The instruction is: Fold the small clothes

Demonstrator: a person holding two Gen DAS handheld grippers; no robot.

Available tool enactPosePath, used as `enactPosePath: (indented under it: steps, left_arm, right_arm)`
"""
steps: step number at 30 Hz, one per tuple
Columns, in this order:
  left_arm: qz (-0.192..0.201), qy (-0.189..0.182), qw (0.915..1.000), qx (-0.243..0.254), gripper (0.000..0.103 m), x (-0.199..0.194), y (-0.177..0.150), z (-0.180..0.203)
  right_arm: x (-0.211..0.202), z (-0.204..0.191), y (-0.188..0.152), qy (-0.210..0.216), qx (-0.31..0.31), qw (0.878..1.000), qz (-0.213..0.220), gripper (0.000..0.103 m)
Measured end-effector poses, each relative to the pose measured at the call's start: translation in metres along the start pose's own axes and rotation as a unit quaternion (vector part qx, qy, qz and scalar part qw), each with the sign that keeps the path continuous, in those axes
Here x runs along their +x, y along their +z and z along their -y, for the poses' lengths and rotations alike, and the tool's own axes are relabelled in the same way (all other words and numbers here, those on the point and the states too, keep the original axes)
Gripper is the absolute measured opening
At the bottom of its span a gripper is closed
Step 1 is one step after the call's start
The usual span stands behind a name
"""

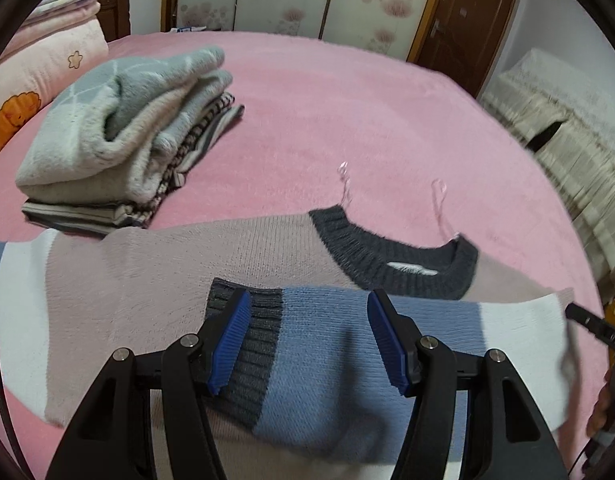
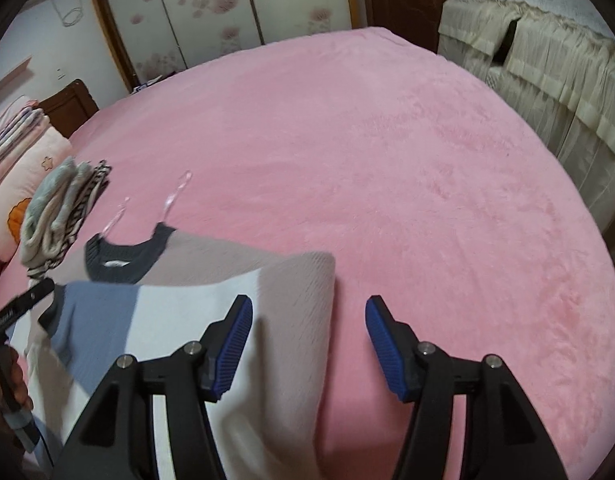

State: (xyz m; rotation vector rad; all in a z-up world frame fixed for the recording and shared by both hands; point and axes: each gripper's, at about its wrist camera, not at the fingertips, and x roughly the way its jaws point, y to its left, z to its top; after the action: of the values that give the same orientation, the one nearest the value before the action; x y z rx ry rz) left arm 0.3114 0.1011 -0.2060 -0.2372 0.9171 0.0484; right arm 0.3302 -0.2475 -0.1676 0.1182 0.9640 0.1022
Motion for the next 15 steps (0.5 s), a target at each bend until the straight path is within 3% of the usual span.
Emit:
enactPosePath:
  steps: [1,2,4,15]
  left_arm:
    - [-0.007,0.007,0.9999,0.003,0.059,0.006,0.0,0.0]
    - [-0.017,0.015,0.9997,0.005,0.059,0.013,0.0,-0.001]
    - [-0.027,0.027,0.9993,0.005,0.057,0.022,0.0,-0.003]
    - [-0.02,0.06,0.9971,0.042,0.057,0.04,-0.01,0.003]
  right_arm:
    - [0.006,0.002,0.001,0.005,0.004,1.0,-0.006,0.047]
    - [0.011,0.004,0.001,0.011,0.009,1.0,-0.013,0.03]
    - [0.022,0.012,0.001,0.021,0.024,0.999,-0.025,0.017]
    - [0.044,0.016,-0.016,-0.013,0.024,1.0,-0.01,0.014]
